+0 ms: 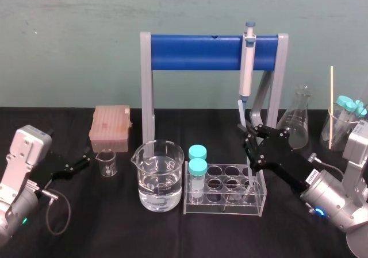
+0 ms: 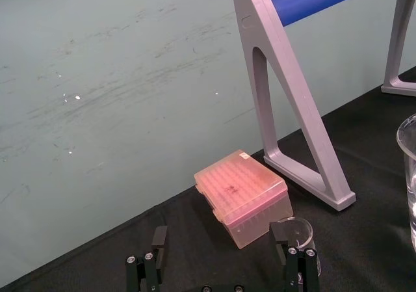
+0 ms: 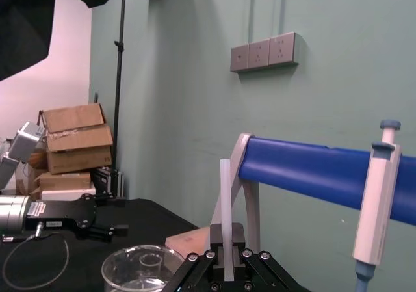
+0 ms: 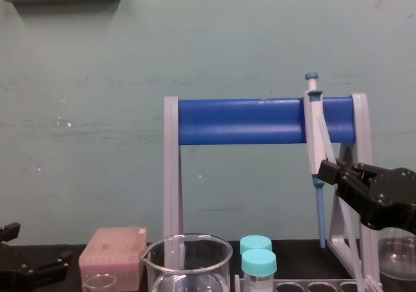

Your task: Pick up the stirring rod with one hand, then place it down.

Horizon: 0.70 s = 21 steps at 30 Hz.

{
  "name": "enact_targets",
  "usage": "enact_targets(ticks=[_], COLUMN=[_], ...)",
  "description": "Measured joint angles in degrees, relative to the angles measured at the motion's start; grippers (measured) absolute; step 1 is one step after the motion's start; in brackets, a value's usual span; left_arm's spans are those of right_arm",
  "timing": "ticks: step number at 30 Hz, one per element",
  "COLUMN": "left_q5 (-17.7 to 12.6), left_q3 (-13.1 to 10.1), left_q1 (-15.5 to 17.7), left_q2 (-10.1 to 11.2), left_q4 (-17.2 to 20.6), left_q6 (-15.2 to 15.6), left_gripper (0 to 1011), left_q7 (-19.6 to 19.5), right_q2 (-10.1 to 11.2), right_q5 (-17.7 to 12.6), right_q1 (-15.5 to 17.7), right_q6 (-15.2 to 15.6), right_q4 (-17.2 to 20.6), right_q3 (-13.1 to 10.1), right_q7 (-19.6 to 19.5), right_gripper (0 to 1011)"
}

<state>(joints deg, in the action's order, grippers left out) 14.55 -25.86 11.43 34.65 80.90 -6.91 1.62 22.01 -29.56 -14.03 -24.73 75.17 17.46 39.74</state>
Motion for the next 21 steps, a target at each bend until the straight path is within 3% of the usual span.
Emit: enact_targets(ticks=[21], left_q5=[0.0], left_q3=[0.0], left_q1=[0.0], left_q2=[0.0], left_q4=[0.0], left_q6=[0.0], left_gripper=[1000], left_q7=[0.0], right_q2=[-1.1], right_q5=[-3.0], right_q1=[-2.6], right_q6=[4.1], right_q4=[-7.4], right_q3=[0.9], right_q7=[1.8], right_gripper=[67])
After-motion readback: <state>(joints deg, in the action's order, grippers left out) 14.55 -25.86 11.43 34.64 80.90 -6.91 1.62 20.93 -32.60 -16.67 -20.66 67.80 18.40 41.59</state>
